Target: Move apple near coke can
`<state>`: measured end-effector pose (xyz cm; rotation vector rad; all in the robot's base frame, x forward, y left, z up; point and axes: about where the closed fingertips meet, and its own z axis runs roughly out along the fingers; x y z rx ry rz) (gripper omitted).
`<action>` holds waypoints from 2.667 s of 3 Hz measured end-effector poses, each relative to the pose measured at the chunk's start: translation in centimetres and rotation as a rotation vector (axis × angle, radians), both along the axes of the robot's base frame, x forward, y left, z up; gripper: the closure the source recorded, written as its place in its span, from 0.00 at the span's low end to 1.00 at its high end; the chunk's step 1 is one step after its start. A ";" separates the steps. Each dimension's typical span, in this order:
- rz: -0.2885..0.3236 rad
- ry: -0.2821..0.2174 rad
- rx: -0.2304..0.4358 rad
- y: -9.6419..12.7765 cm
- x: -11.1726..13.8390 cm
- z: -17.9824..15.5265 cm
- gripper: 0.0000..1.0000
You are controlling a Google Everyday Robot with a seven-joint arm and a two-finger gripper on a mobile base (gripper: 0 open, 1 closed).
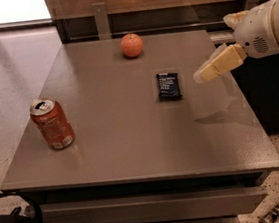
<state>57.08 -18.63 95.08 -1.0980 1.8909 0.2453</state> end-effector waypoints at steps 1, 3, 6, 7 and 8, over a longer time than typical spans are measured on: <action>-0.068 -0.126 0.107 0.2 3.8 1.4 0.00; -0.131 -0.207 0.131 -0.6 5.9 3.1 0.00; 0.010 -0.187 0.276 6.3 16.0 2.3 0.00; -0.035 -0.156 0.303 8.6 18.1 -0.2 0.00; -0.097 -0.102 0.300 11.6 21.3 -4.0 0.00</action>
Offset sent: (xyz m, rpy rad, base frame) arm 0.0339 0.0025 0.0122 0.0984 -0.1125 -0.0595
